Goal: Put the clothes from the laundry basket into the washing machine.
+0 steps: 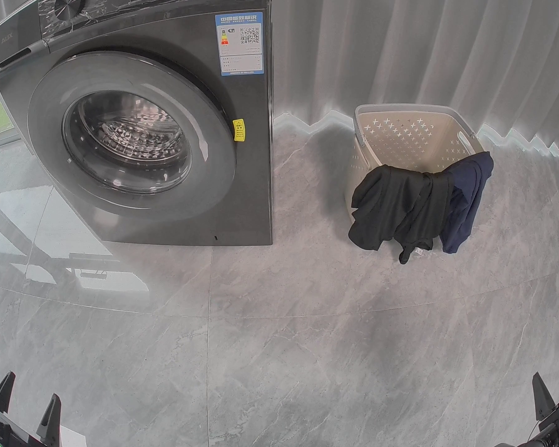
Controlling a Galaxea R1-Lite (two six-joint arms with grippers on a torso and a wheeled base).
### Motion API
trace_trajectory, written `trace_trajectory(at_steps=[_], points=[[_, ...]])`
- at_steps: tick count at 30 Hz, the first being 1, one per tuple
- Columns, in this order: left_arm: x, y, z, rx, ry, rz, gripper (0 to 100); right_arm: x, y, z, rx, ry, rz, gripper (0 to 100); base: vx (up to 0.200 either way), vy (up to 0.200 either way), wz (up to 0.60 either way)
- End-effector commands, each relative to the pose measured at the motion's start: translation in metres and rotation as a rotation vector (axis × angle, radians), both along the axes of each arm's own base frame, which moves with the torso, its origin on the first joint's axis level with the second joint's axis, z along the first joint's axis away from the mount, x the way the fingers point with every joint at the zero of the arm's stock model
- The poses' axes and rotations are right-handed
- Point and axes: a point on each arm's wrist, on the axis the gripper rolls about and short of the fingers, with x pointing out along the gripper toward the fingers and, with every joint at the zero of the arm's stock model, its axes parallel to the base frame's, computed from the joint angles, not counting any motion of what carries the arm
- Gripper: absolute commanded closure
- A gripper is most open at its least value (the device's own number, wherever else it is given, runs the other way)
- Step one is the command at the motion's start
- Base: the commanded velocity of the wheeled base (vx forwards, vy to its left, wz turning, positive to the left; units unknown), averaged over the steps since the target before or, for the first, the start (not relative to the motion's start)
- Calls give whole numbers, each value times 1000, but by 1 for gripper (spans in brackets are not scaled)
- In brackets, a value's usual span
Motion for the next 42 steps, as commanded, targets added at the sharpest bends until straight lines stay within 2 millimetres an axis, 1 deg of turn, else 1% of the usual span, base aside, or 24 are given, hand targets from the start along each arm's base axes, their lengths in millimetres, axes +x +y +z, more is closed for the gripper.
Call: trace_trajectory(at_steps=[1, 42], points=[[0, 0, -5, 1, 1, 0, 0, 0, 0, -5, 0, 1, 2, 0, 0, -200, 0], [0, 0, -5, -1, 1, 0, 0, 0, 0, -5, 1, 1, 0, 0, 0, -200, 0]])
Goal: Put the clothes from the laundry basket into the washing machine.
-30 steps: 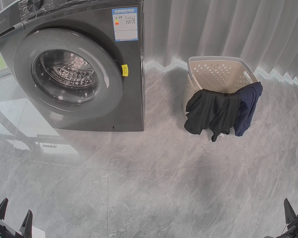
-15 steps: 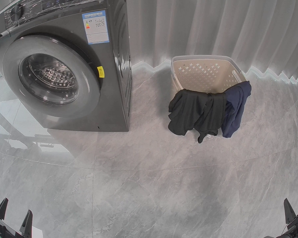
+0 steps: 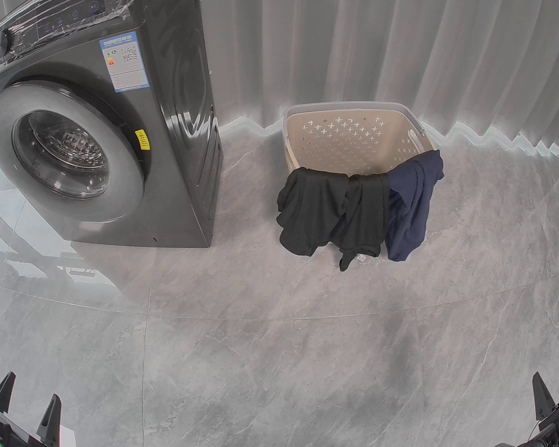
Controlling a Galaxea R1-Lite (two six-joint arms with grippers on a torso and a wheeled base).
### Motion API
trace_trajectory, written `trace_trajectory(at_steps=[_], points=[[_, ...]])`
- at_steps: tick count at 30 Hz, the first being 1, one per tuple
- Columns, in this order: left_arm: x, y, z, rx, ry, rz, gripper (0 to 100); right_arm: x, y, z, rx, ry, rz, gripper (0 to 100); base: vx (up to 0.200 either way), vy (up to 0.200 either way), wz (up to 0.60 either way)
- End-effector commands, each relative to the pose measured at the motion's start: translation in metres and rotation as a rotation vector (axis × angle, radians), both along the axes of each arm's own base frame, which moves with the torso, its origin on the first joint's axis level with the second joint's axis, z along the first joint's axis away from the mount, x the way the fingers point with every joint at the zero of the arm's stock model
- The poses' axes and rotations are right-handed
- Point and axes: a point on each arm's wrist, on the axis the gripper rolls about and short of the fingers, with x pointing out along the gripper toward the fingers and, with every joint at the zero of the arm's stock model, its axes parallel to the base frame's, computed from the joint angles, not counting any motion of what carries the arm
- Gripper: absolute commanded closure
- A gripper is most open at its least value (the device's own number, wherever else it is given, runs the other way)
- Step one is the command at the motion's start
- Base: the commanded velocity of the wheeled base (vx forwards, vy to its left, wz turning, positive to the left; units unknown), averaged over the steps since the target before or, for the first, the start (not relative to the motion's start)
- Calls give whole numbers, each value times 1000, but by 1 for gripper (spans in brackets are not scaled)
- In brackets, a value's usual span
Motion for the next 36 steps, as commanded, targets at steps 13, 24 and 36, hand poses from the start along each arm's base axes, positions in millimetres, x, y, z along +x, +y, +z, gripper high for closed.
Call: trace_trajectory(at_steps=[13, 24, 36], points=[[0, 0, -5, -2, 1, 1, 0, 0, 0, -5, 0, 1, 1, 0, 0, -92, 0], [0, 0, -5, -1, 1, 1, 0, 0, 0, -5, 0, 1, 1, 0, 164, 0, 0], [0, 0, -5, -1, 1, 1, 0, 0, 0, -5, 0, 1, 1, 0, 200, 0, 0]])
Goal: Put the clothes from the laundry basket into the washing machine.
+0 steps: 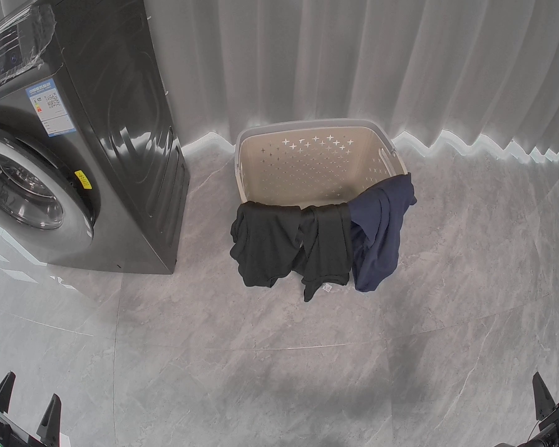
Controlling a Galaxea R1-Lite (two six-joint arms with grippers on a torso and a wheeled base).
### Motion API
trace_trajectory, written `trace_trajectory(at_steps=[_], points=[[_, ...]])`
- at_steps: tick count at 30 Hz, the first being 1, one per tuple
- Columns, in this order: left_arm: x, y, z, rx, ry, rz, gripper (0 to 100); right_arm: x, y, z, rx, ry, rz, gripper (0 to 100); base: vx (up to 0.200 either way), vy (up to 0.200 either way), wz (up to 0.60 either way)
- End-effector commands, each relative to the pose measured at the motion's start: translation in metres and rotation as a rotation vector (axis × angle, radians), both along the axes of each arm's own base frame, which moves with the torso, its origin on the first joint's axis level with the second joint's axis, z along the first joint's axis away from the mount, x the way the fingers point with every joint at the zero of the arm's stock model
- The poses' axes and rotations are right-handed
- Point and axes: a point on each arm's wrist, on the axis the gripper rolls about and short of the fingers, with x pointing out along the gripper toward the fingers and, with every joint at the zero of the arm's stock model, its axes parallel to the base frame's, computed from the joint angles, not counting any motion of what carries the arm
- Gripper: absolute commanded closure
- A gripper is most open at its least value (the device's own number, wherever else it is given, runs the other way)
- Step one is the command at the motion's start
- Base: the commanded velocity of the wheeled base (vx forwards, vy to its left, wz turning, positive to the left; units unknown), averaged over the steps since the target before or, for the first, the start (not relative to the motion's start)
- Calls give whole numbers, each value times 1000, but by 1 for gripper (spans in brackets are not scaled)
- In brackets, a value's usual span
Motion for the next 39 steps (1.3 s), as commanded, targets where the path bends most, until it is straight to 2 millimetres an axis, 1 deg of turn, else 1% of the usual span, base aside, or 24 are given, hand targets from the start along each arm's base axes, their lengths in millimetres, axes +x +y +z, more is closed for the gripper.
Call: trace_trajectory(at_steps=[1, 6, 12, 24, 33, 39], points=[[0, 0, -5, -1, 1, 0, 0, 0, 0, -5, 0, 1, -1, 0, 200, 0, 0], [0, 0, -5, -2, 1, 0, 0, 0, 0, -5, 0, 1, 1, 0, 200, 0, 0], [0, 0, -5, -2, 1, 0, 0, 0, 0, -5, 0, 1, 1, 0, 0, 0, 0], [0, 0, -5, -1, 1, 0, 0, 0, 0, -5, 0, 1, 1, 0, 0, -200, 0], [0, 0, -5, 1, 1, 0, 0, 0, 0, -5, 0, 1, 1, 0, 0, 0, 0], [0, 0, -5, -1, 1, 0, 0, 0, 0, -5, 0, 1, 1, 0, 200, 0, 0]])
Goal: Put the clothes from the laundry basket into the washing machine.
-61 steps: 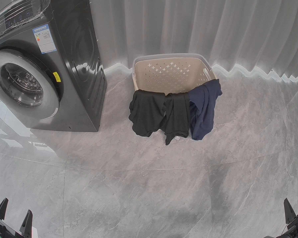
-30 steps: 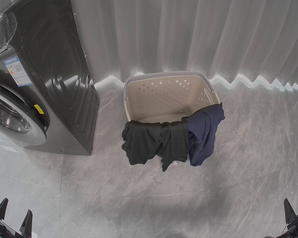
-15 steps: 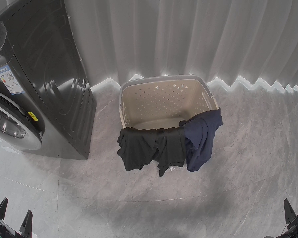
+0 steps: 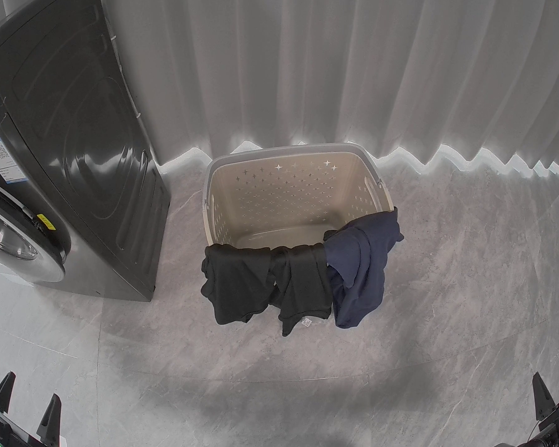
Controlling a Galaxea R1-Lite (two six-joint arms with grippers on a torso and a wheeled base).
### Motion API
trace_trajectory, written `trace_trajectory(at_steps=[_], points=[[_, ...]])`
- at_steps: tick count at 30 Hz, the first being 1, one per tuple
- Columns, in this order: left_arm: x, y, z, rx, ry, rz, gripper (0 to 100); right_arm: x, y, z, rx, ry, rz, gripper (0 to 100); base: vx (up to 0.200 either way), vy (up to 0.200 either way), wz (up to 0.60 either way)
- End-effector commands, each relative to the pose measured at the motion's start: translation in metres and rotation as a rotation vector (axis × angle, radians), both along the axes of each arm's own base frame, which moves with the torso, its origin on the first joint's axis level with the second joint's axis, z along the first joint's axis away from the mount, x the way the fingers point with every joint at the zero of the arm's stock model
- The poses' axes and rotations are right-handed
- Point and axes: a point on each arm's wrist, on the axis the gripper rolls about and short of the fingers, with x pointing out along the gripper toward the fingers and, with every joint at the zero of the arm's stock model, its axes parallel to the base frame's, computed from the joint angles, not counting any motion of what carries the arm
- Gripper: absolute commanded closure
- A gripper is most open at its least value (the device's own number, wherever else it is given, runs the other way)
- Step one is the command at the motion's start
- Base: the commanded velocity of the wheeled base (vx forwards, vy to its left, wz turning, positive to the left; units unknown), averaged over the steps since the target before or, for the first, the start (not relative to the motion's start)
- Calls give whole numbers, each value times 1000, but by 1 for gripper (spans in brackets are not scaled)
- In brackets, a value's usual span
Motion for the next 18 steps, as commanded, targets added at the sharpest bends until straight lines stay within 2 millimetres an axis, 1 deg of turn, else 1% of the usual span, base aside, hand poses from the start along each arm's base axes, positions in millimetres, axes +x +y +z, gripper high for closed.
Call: trace_trajectory(at_steps=[1, 9, 15, 18], points=[[0, 0, -5, -1, 1, 0, 0, 0, 0, -5, 0, 1, 1, 0, 200, 0, 0], [0, 0, -5, -3, 1, 0, 0, 0, 0, -5, 0, 1, 1, 0, 200, 0, 0], [0, 0, -5, -3, 1, 0, 0, 0, 0, -5, 0, 1, 1, 0, 0, 0, 0], [0, 0, -5, -3, 1, 0, 0, 0, 0, -5, 0, 1, 1, 0, 200, 0, 0]])
